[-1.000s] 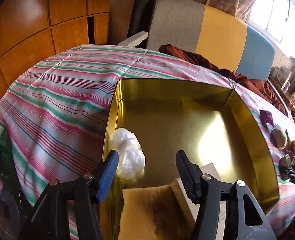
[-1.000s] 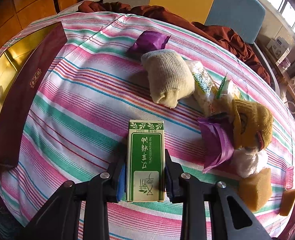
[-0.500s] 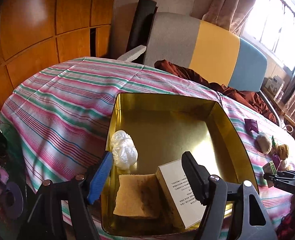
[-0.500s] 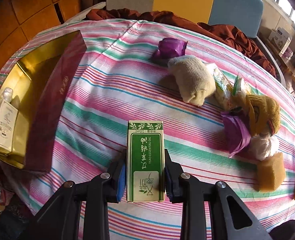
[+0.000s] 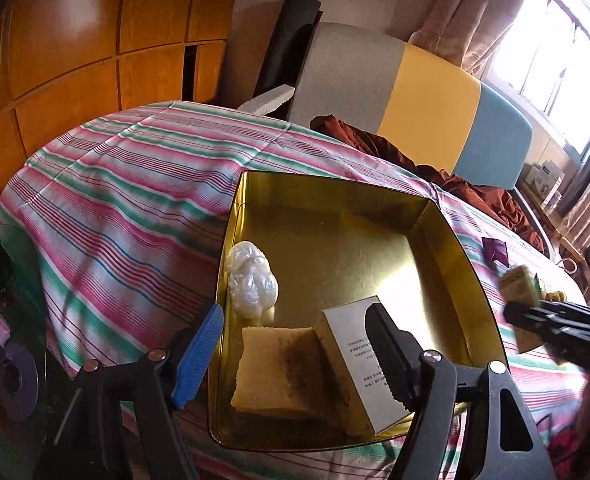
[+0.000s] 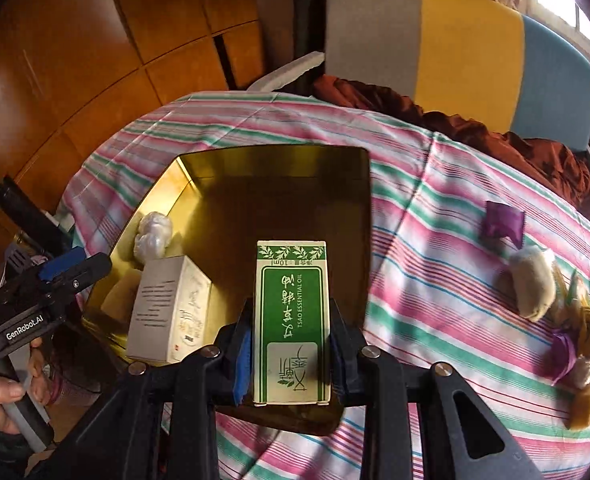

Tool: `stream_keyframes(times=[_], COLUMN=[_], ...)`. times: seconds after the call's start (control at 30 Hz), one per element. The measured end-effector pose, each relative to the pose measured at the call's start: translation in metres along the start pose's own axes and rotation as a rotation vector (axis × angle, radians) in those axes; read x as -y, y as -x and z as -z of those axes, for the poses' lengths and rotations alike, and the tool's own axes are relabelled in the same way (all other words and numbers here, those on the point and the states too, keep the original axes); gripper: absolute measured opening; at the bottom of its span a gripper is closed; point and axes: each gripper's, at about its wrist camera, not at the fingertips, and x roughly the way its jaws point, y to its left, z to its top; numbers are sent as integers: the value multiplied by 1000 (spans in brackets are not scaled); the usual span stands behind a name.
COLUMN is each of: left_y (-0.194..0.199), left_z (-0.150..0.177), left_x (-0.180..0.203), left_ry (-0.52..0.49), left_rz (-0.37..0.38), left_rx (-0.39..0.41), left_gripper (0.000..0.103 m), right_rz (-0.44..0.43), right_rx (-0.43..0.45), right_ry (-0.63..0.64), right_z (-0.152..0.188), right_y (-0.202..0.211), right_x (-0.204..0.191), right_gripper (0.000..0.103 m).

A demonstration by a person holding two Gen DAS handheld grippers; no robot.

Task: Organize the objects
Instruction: 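Open the left tool in the tray while the right tool sets the green box beside the white box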

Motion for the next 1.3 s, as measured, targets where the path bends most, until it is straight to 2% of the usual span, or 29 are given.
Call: stream_keyframes(times=[0.2,0.47,0.57,0.6,0.83,1.07,1.13,1.17,1.3], left_y=[3,4,4,4,7,12,13,14,16], left_z=[5,8,9,9,8,3,2,1,-1], left_x=[-11,-22,-23,-23,-17,-3,2,6,22], left_ry=[18,43,43,43,28,-5,-21,-31,-77], left_rz=[1,-6,-9,-10,-12,-18,-17,-14,-8], left_rx=[-7,-14,-15,-15,-12,0,3,4,9], left_gripper=[74,75,75,75,76,78,79,79,79], right_rz=[-14,-39,-58,-60,-60,-25,-4,7,43], right_rx=[-93,-142,-148,-146,-100,-42,-17,-4,28], right_ry=[3,-3,5,5,-11,-8,-9,-11,-51], right_z=[3,9,11,12,14,14,14,15,15], right_y=[-45,-69,-70,-69,-50,-27,-19,-14,1], right_x=[-23,-35,-39,-39,-32,-24,-20,-16,7], right_gripper=[30,31,45,49,51,65,76,79,79])
